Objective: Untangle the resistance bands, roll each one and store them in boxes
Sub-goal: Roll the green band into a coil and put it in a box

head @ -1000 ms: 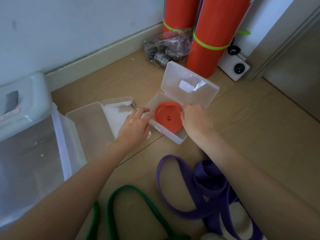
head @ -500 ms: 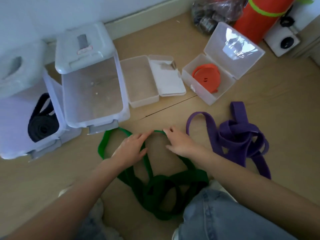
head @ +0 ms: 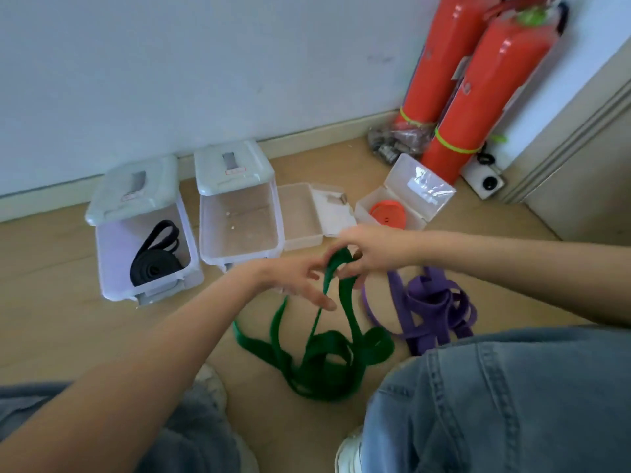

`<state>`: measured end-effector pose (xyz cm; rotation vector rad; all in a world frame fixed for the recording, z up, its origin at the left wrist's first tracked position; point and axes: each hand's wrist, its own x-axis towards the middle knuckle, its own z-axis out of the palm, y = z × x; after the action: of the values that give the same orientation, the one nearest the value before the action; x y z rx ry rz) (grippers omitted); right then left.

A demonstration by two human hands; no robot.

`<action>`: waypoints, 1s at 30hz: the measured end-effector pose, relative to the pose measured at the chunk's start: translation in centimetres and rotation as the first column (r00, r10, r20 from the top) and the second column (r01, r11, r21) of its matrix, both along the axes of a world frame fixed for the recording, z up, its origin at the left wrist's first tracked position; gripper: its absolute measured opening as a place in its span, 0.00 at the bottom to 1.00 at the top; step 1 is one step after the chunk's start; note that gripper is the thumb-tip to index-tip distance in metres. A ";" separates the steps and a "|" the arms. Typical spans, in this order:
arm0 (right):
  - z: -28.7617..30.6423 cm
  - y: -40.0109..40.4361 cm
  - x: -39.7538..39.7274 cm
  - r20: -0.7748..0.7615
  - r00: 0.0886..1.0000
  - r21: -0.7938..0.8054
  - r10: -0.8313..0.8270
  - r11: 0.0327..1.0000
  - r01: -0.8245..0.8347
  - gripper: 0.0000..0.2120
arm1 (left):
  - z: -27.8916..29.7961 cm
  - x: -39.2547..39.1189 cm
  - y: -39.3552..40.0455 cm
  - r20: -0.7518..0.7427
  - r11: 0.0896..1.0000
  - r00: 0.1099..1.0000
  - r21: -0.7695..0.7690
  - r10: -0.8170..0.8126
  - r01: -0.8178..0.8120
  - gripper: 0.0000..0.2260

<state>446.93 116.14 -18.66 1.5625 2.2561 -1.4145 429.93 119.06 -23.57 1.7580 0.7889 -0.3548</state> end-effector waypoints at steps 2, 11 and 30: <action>4.7 0.4 -1.5 -0.168 0.983 0.013 -0.075 0.997 0.078 0.10 | 2.9 -0.9 -1.0 0.157 0.988 0.975 -0.026 0.156 -0.154 0.27; 13.9 -4.0 -6.6 -0.709 0.624 0.117 -0.329 0.817 0.564 0.05 | 14.1 -6.3 -4.0 0.336 0.832 0.882 0.337 0.332 -0.441 0.10; 12.4 -2.4 -7.4 0.301 0.926 0.546 -0.230 0.837 0.030 0.37 | 11.8 -10.2 -3.1 0.065 0.620 0.991 0.775 0.118 -0.124 0.06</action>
<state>439.52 113.69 -6.31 1.9553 2.4565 -0.4431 419.76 115.92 -11.81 2.4942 1.1613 0.1372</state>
